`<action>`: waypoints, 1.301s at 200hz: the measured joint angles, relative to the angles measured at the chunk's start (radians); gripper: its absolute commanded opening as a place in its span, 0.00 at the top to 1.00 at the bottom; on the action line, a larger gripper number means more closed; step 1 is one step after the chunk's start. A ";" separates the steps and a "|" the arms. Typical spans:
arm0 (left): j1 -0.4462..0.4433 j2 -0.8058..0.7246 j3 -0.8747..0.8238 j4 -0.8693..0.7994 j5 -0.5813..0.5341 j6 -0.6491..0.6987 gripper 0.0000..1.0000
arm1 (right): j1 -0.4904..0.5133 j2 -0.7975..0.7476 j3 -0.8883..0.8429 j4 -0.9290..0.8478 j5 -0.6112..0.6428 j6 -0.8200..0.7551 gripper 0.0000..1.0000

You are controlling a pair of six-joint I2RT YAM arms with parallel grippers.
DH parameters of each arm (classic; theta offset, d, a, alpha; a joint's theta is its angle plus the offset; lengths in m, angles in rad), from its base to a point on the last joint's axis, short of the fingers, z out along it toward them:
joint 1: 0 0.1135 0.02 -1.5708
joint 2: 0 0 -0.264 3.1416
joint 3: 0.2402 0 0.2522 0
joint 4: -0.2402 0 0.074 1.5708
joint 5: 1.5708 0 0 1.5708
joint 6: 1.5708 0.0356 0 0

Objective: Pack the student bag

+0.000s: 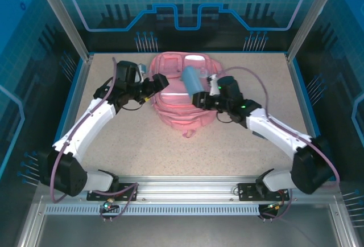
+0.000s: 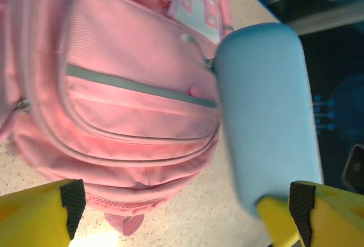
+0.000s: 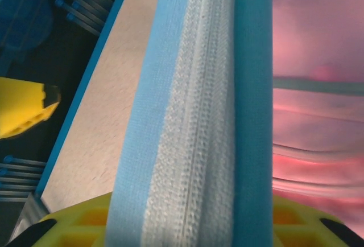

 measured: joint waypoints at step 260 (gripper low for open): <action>-0.316 0.747 0.633 -0.384 -0.483 1.187 0.71 | -0.463 -0.285 -0.154 -0.351 -0.169 -0.074 0.56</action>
